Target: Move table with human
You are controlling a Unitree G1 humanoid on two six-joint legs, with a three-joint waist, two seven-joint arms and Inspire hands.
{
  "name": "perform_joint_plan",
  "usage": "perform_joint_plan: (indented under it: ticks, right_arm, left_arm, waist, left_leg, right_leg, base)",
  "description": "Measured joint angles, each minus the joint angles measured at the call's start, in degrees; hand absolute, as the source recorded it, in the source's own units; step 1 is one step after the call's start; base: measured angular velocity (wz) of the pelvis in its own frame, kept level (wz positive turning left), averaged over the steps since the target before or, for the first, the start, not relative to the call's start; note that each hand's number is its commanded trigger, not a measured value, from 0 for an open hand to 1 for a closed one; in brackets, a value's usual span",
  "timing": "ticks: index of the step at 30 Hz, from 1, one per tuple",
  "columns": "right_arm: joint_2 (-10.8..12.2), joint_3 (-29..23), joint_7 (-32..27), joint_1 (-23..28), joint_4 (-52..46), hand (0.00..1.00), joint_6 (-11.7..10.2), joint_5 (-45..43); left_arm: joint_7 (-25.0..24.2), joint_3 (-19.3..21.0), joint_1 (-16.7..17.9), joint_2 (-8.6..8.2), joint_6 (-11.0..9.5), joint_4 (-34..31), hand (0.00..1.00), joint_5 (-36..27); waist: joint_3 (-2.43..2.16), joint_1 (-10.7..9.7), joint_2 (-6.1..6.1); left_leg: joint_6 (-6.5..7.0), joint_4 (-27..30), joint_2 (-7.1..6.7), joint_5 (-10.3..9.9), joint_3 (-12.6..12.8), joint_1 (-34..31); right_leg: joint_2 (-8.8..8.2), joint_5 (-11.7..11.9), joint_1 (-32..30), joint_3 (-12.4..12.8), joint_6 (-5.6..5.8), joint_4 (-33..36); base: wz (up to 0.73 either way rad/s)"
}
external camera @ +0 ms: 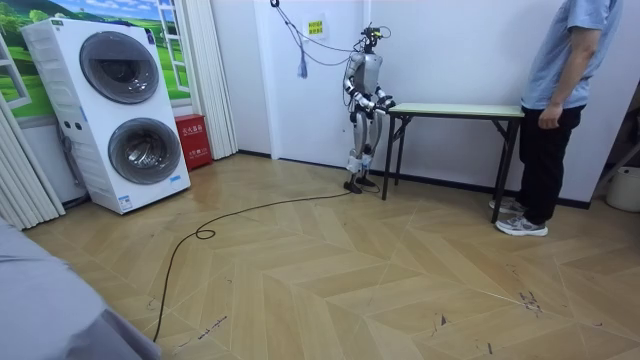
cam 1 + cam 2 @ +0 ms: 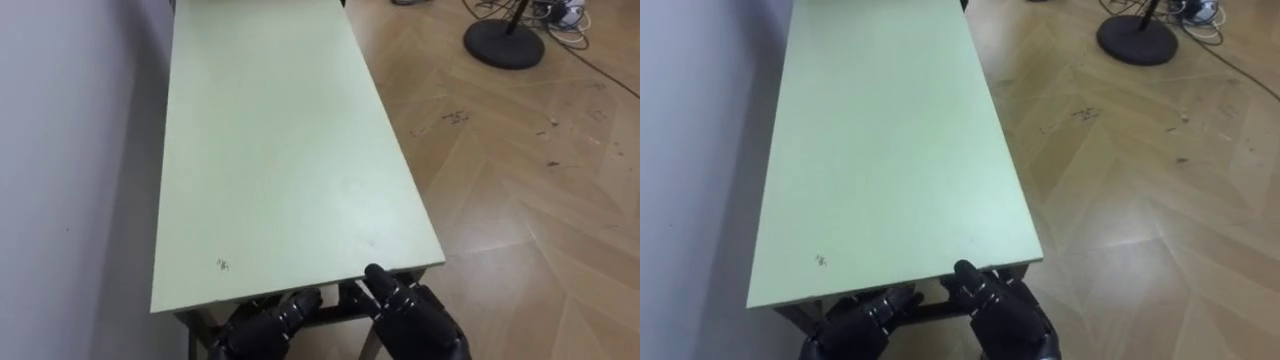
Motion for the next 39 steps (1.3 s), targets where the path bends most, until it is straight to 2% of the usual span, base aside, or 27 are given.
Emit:
perform_joint_plan:
  ticks: [2, 8, 12, 16, 22, 25, 29, 32, 34, 35, 39]
  right_arm:
    - [-0.01, 0.0, 0.0, 0.0, 0.0, 0.0, 0.03, 0.01]
    - [-0.22, 0.02, 0.82, 0.48, -0.01, 0.0, 0.06, -0.05]
    - [-0.9, 0.07, 1.76, 0.96, -0.01, 0.0, 0.04, -1.0]
    - [-1.12, -0.08, 2.09, 0.86, 0.0, 0.0, -0.01, -7.62]
    - [-1.13, 0.03, 2.17, -0.23, 0.86, 0.0, -0.01, -21.05]
    - [-1.35, 0.0, 1.27, -1.22, 5.38, 0.0, 0.02, -24.38]
    - [-1.95, -0.35, -3.97, -3.9, 14.2, 0.0, 0.0, -28.26]
    - [-1.81, -1.18, -6.41, -4.05, 18.29, 0.0, -0.02, -29.99]
    - [-1.38, -1.96, -7.3, -3.98, 20.71, 0.0, -0.02, -31.21]
    - [-1.1, -2.52, -7.69, -4.0, 22.7, 0.0, -0.04, -32.17]
    - [-1.11, -4.08, -9.57, -4.16, 26.81, 0.0, -0.05, -32.56]
  left_arm:
    - [-1.02, 0.01, 0.0, 0.57, 0.2, 0.0, 0.0, 0.05]
    - [-2.2, 0.08, 0.0, 0.92, 0.2, 0.0, 0.0, 1.29]
    - [-3.37, -0.04, -0.24, 1.18, 0.19, 0.42, 0.0, 5.16]
    - [-3.35, -0.38, -0.41, 1.08, 0.32, 1.6, 0.0, 12.56]
    - [-2.97, 0.15, -0.95, 1.22, 0.82, 2.05, 0.0, 16.74]
    - [-0.55, 0.1, -3.09, 1.26, 0.76, 8.34, 0.0, 21.81]
    - [3.46, 0.18, -4.48, 1.55, 0.82, 19.15, 0.0, 23.3]
    - [5.45, 0.77, -4.68, 1.46, 0.77, 23.23, 0.0, 23.69]
    - [5.89, 2.67, -5.07, 0.98, 0.74, 25.41, 0.0, 24.46]
    - [6.46, 3.54, -5.08, 0.91, 0.75, 26.67, 0.0, 24.9]
    - [8.16, 5.12, -5.11, 0.93, 0.75, 27.68, 0.0, 26.18]
  waist:
    - [0.01, 0.0, -0.01]
    - [0.03, -0.13, -0.09]
    - [0.07, -0.3, -0.14]
    - [0.29, -0.93, -0.42]
    - [0.27, -0.8, -0.45]
    - [0.2, -0.72, -0.43]
    - [0.19, -1.0, -0.45]
    - [0.14, -0.95, -0.53]
    - [0.12, -0.93, -0.66]
    - [-0.17, -0.99, -0.82]
    - [-0.12, -0.98, -1.0]
  left_leg:
    - [0.0, 0.01, 0.0, 0.0, 0.0, 0.0]
    - [0.0, -0.37, -0.01, 0.0, 0.04, 0.37]
    - [-0.02, -0.39, -0.01, -0.03, -0.08, 0.55]
    - [-0.19, -0.43, 0.12, -0.32, -0.19, 0.81]
    - [-0.29, -0.47, 0.34, -0.68, -0.12, 0.84]
    - [-0.35, -0.52, 0.4, -0.71, -0.24, 0.89]
    - [-0.46, -0.52, 0.47, -0.77, 0.07, 0.86]
    - [-0.57, -0.52, 0.51, -0.84, 0.13, 0.88]
    - [-0.57, -0.52, 0.52, -0.84, 0.12, 1.34]
    - [-0.57, -0.48, 0.51, -0.84, 0.12, 1.5]
    - [-0.62, -0.43, 0.59, -0.87, 0.11, 1.49]
  right_leg:
    - [0.02, 0.0, 0.0, 0.1, 0.0, -0.01]
    - [0.06, 0.05, 0.22, 0.22, -0.06, -0.01]
    - [-0.19, 0.08, 0.43, 0.36, -0.1, -0.01]
    - [-0.09, 0.08, 0.52, 0.17, -0.11, -0.08]
    - [0.56, 0.18, 0.29, 0.19, -0.27, -0.35]
    - [0.64, 0.23, 0.73, 0.14, -0.35, -1.0]
    - [0.58, 0.23, 0.58, 0.06, -0.35, -1.08]
    - [0.5, 0.23, 0.66, 0.15, -0.35, -1.24]
    - [0.33, 0.23, 1.38, 0.15, -0.35, -1.76]
    - [0.31, 0.24, 1.57, 0.09, -0.36, -1.9]
    - [0.36, 0.24, 1.51, 0.01, -0.36, -1.95]
  base:
    - [0.0]
    - [0.0]
    - [0.04]
    - [0.0]
    - [-0.01]
    - [0.0]
    - [-0.04]
    - [0.0]
    - [0.0]
    - [0.0]
    - [0.0]
